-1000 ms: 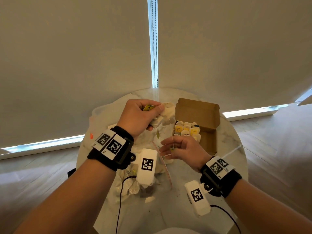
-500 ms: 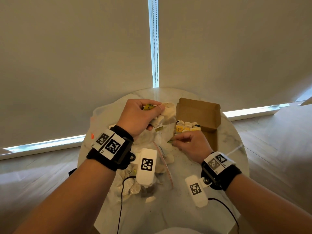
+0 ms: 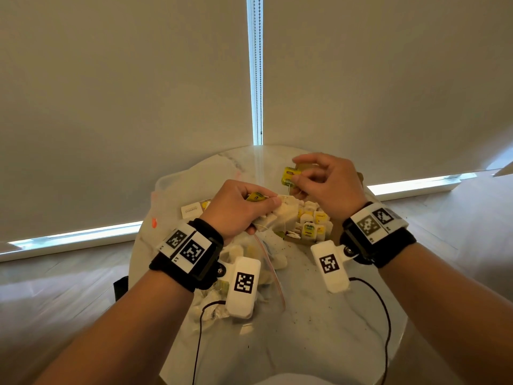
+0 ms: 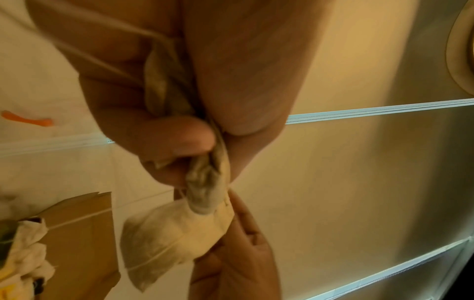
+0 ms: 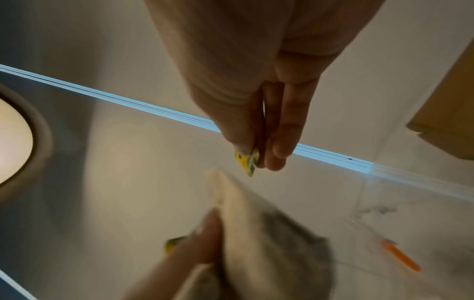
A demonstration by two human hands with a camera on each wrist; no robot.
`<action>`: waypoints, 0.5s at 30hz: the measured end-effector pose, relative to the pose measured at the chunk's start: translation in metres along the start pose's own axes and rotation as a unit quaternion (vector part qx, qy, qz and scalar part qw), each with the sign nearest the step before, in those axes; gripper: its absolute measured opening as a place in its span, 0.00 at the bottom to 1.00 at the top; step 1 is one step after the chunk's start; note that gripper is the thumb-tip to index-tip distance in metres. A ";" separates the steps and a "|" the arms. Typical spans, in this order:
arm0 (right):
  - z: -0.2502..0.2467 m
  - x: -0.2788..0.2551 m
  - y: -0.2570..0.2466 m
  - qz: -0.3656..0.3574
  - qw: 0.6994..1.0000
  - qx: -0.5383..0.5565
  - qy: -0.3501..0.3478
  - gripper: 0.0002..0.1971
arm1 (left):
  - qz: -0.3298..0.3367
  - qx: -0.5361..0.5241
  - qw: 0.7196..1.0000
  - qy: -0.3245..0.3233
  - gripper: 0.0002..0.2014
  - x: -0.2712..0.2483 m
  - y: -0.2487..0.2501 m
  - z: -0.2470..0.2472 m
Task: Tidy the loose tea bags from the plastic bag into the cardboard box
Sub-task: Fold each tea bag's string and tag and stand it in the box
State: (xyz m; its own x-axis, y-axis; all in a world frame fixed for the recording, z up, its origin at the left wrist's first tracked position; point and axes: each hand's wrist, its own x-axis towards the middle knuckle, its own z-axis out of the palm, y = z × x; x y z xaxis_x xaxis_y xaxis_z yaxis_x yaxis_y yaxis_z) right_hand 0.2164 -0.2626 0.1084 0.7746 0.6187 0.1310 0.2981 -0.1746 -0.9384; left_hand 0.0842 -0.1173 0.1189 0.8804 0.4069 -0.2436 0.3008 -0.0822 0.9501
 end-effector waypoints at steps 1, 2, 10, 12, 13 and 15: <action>0.000 -0.001 -0.004 -0.017 1.000 -0.004 0.007 0.08 | -0.003 -0.003 1.000 0.004 0.03 0.000 -0.002 0.001; 0.000 -0.003 -0.008 -0.039 0.999 -0.021 0.018 0.07 | -0.007 -0.006 1.000 0.008 0.03 0.001 -0.003 0.002; 0.006 -0.043 -0.011 -0.097 0.995 0.008 -0.007 0.05 | 0.002 -0.019 0.999 0.032 0.04 0.004 -0.005 0.005; 0.008 -0.050 -0.005 -0.082 0.996 0.033 -0.005 0.06 | 0.010 -0.019 0.999 0.033 0.02 0.004 -0.005 0.005; 0.009 -0.052 -0.002 -0.064 0.997 0.048 -0.003 0.08 | 0.011 -0.024 0.999 0.032 0.01 0.003 -0.004 0.005; 0.010 -0.052 0.002 -0.028 0.997 0.066 -0.009 0.14 | 0.012 -0.033 0.999 0.029 0.01 0.002 -0.004 0.004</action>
State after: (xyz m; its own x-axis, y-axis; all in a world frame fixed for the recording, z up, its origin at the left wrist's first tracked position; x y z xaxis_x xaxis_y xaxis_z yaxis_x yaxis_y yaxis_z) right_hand 0.1706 -0.2876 0.0963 0.7487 0.6382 0.1792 0.2634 -0.0383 -0.9639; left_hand 0.0868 -0.1201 0.1141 0.8639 0.4573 -0.2109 0.2536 -0.0332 0.9667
